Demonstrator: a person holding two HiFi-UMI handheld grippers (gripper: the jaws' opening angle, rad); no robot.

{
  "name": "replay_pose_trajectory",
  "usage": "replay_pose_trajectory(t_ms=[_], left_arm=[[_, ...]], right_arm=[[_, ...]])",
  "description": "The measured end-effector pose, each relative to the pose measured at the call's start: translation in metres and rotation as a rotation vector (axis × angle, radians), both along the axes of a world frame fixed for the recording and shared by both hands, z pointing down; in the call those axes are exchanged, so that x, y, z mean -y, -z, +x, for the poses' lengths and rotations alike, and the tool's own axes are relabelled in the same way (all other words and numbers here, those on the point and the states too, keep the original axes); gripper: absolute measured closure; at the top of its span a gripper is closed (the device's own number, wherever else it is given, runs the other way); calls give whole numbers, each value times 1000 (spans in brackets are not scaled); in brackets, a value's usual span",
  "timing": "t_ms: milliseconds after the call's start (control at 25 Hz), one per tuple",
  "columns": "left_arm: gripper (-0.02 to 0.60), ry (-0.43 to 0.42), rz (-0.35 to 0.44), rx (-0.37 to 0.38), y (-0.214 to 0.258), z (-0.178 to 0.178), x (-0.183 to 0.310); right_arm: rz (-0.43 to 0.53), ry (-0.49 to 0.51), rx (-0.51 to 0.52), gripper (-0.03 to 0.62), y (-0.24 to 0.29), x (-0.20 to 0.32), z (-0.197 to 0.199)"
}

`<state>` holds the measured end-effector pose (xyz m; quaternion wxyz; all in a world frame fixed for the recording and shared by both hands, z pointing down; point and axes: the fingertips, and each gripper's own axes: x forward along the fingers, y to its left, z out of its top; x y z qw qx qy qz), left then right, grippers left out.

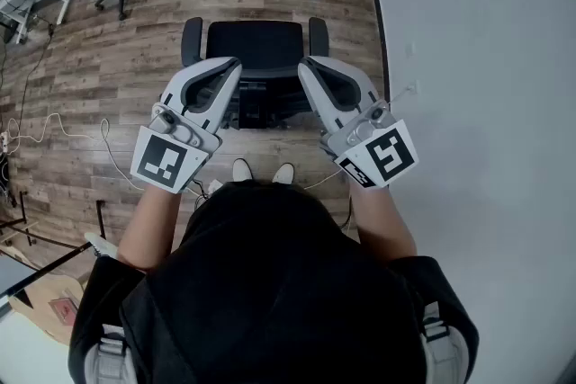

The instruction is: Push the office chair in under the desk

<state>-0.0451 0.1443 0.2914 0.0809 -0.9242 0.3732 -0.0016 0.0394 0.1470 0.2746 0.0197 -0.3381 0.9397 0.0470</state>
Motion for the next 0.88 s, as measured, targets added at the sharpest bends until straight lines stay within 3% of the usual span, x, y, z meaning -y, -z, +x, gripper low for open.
replay_pose_trajectory(t_ms=[360, 680, 880], left_arm=[[586, 11, -6, 12, -7, -4, 0], [552, 24, -65, 28, -31, -22, 3], [520, -15, -119, 144, -66, -31, -1]], right_arm=[[-49, 15, -7, 591, -15, 1, -3], [-169, 58, -66, 588, -54, 5, -3], [-273, 95, -193, 573, -100, 5, 0]])
